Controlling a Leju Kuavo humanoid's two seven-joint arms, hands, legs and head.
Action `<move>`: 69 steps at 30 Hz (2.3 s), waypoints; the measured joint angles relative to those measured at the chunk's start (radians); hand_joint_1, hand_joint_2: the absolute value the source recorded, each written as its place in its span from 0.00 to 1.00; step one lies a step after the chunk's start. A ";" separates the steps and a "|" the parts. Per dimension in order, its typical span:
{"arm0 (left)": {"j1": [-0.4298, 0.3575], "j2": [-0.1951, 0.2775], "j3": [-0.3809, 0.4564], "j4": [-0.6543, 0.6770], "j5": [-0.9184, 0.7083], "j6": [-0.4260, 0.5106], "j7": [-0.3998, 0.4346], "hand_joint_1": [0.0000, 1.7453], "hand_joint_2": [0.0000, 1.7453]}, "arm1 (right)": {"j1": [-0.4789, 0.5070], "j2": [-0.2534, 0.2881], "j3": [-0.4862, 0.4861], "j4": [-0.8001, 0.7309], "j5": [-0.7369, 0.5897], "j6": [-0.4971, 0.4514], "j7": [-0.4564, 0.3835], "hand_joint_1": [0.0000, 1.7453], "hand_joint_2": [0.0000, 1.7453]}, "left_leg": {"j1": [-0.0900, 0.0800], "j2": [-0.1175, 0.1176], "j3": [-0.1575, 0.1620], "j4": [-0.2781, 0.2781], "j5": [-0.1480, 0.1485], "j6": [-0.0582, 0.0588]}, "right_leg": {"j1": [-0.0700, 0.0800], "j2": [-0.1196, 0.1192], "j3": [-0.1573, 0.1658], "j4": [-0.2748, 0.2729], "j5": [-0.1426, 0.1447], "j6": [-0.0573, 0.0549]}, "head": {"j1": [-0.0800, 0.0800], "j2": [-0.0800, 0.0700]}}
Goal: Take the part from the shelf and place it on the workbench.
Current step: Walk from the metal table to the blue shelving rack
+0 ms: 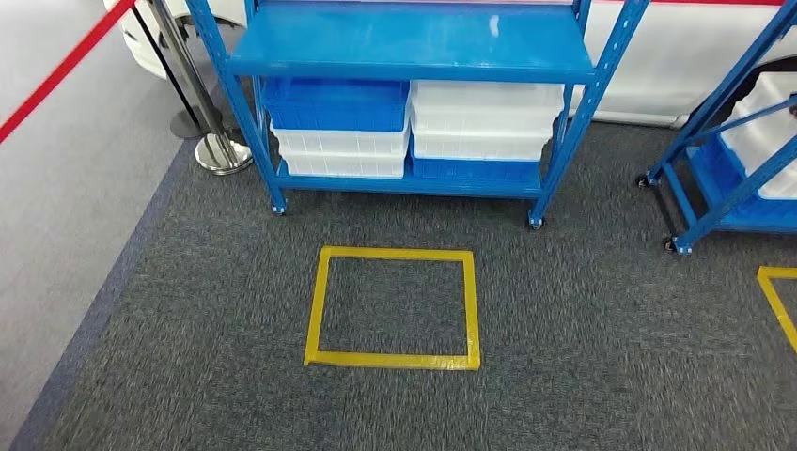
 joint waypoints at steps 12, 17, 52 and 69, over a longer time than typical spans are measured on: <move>0.010 -0.001 0.003 0.001 -0.001 0.003 0.004 0.00 0.00 | -0.002 0.004 -0.002 0.004 -0.001 0.005 0.000 0.00 0.00 | -0.015 0.013 -0.162 0.000 0.108 0.027 | 0.008 0.000 0.142 -0.002 -0.108 0.013 | 0.000 0.000; 0.003 -0.002 0.003 0.001 -0.009 0.000 0.006 0.00 0.00 | -0.010 0.004 -0.002 0.004 0.001 0.005 0.000 0.00 0.00 | -0.007 0.008 -0.102 -0.038 0.096 0.053 | 0.003 0.002 0.068 0.150 -0.119 0.039 | -0.001 0.000; 0.005 -0.002 0.016 0.001 -0.028 -0.001 0.019 0.00 0.00 | -0.011 0.033 -0.022 0.006 0.006 -0.055 0.026 0.00 0.00 | -0.008 0.021 -0.078 -0.020 0.050 0.056 | 0.001 0.011 -0.075 0.252 -0.158 0.045 | -0.001 0.000; 0.006 -0.003 0.027 0.002 -0.032 -0.002 0.020 0.00 0.00 | -0.005 0.028 -0.022 0.006 0.014 -0.024 0.025 0.00 0.00 | 0.002 0.023 -0.176 0.127 0.008 -0.005 | 0.007 0.017 0.090 0.001 -0.079 -0.009 | -0.001 0.000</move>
